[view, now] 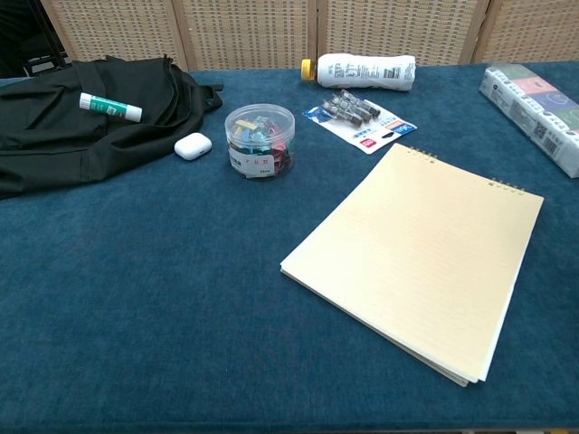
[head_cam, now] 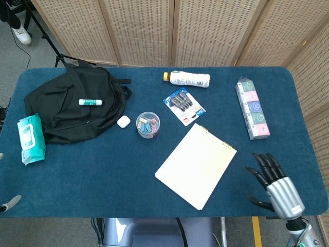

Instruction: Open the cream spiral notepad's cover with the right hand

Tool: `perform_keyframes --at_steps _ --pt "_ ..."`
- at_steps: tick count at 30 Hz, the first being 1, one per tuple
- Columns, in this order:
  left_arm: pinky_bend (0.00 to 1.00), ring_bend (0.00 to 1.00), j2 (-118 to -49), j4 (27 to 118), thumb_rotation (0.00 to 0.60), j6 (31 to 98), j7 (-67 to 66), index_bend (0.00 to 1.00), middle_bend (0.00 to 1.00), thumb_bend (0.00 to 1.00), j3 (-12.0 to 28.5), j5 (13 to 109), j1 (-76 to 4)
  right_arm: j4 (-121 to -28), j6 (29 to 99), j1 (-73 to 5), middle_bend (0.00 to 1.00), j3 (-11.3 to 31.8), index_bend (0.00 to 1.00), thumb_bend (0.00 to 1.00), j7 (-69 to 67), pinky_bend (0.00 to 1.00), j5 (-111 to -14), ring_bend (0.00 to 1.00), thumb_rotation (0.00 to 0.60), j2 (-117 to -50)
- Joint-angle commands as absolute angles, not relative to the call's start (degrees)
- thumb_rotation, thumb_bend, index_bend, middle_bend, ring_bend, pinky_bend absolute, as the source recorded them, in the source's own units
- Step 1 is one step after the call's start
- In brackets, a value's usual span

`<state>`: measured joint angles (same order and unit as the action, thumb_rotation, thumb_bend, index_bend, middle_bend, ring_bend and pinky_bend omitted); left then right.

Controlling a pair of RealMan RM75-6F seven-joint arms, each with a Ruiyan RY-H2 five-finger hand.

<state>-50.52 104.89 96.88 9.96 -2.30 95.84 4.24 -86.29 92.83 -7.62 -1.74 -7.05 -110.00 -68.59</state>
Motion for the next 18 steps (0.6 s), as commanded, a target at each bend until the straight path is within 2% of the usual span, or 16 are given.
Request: perform_keyframes --at_steps 1,11,18 --pt "0.0 0.0 -50.5 104.9 0.6 97.4 10.2 0.0 0.0 0.0 -2.2 95.5 4.5 -81.5 89.5 -11.5 0.0 -3.5 0.26 0.09 -8.8 0.0 -114.1 0.0 0.6 -72.1" --pt "0.0 0.0 -50.6 105.0 0.6 96.7 9.7 0.0 0.0 0.0 -2.1 95.0 4.5 -76.9 81.6 -15.9 0.0 -6.3 0.3 0.18 -6.3 0.0 -116.0 0.0 0.6 -77.3" --pt "0.0 0.0 -50.6 105.0 0.6 96.8 9.9 0.0 0.0 0.0 -2.0 94.8 4.6 -77.3 77.7 -17.7 0.01 -7.1 0.41 0.27 -5.6 0.0 -114.3 0.0 0.6 -78.2"
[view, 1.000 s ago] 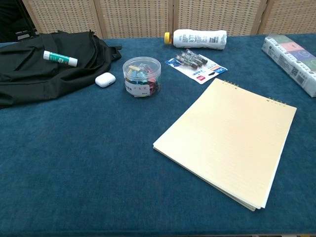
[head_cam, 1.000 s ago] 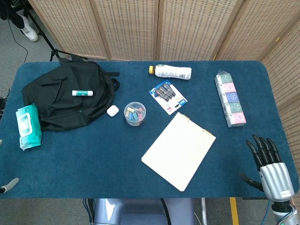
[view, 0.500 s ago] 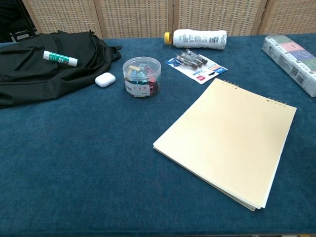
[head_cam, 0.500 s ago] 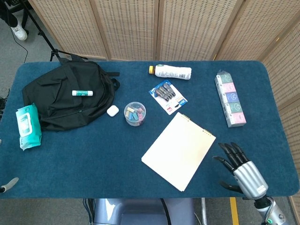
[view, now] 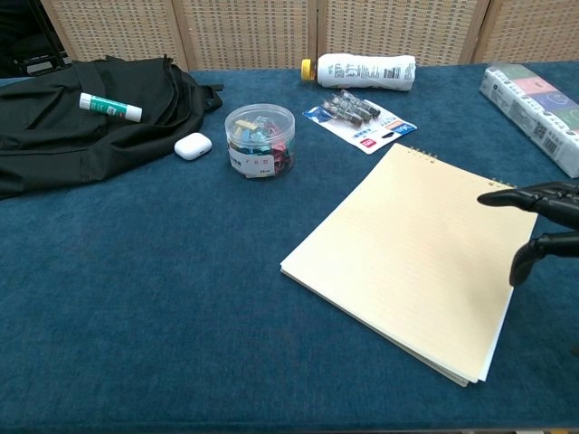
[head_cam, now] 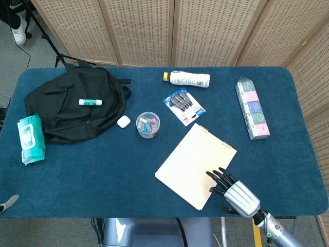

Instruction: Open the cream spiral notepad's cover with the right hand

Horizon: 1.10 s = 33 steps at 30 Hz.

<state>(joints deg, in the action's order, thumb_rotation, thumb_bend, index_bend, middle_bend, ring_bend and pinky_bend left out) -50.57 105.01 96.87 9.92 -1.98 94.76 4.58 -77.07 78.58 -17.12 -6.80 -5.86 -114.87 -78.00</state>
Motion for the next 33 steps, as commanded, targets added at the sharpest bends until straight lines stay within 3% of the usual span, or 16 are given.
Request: perform_keyframes --at_steps 1,4,33 --pt "0.0 0.0 -50.6 105.0 0.6 96.8 9.9 0.0 0.0 0.0 -2.0 94.8 4.6 -77.5 77.4 -17.9 0.01 -7.2 0.42 0.3 -5.6 0.0 -114.0 0.0 0.6 -78.2" --pt "0.0 0.0 -50.5 105.0 0.6 96.6 9.8 0.0 0.0 0.0 -2.0 94.8 4.5 -77.9 76.9 -18.3 0.01 -7.3 0.42 0.36 -5.4 0.0 -113.4 0.0 0.6 -78.2" --pt "0.0 0.0 -50.5 105.4 0.6 95.7 9.1 0.0 0.0 0.0 -2.0 94.7 4.2 -75.6 72.1 -21.5 0.01 -11.2 0.42 0.39 1.0 0.0 -113.3 0.0 0.6 -82.9"
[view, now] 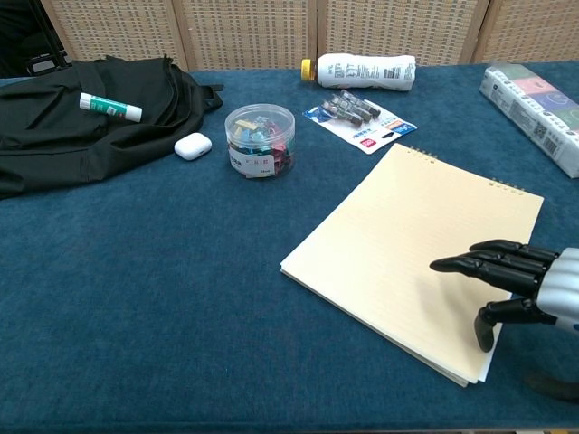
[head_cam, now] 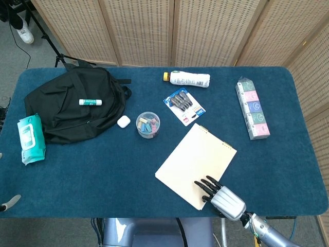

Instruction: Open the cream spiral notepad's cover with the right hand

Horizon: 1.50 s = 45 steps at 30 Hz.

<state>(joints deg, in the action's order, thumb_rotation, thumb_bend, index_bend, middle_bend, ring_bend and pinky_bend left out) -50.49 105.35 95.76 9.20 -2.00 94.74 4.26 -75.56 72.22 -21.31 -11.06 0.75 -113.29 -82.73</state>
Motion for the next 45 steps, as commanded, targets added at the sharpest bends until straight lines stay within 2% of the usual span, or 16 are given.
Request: perform_keyframes --at_steps 1,45 --pt "0.0 0.0 -50.5 105.4 0.6 95.7 9.1 0.0 0.0 0.0 -2.0 94.7 4.2 -75.6 72.0 -21.6 0.01 -11.3 0.42 0.39 1.2 0.0 -113.3 0.0 0.6 -83.1" --pt "0.0 0.0 -50.6 105.7 0.6 95.4 8.7 0.0 0.0 0.0 -2.0 94.7 4.2 -64.4 77.5 -23.2 0.03 -11.1 0.42 0.41 -4.9 0.0 -111.6 0.0 0.6 -92.2"
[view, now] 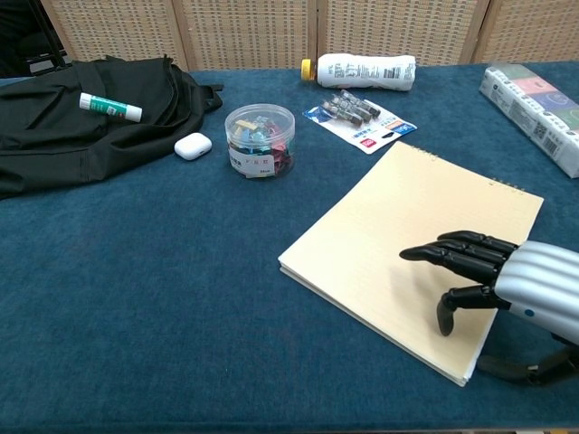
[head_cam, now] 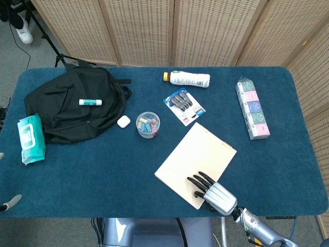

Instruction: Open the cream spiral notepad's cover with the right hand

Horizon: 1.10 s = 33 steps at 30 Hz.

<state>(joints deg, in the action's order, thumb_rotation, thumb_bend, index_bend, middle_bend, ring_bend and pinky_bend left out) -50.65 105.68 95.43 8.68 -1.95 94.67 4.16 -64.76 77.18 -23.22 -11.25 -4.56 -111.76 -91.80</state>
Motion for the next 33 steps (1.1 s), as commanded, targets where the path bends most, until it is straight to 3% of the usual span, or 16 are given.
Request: perform_keyframes --at_steps 1,25,33 --pt "0.0 0.0 -50.6 105.7 0.6 95.4 8.7 0.0 0.0 0.0 -2.0 94.7 4.1 -64.1 77.7 -23.3 0.03 -11.0 0.42 0.41 -5.1 0.0 -111.5 0.0 0.6 -92.5" --pt "0.0 0.0 -50.6 105.7 0.6 95.1 8.8 0.0 0.0 0.0 -2.0 94.6 4.0 -65.4 77.7 -25.6 0.04 -6.6 0.42 0.43 -5.9 0.0 -107.0 0.0 0.6 -95.7" --pt "0.0 0.0 -50.4 105.6 0.6 95.2 9.4 0.0 0.0 0.0 -1.9 94.5 4.0 -66.4 77.3 -26.1 0.05 -6.8 0.42 0.54 -6.4 0.0 -106.5 0.0 0.6 -95.4"
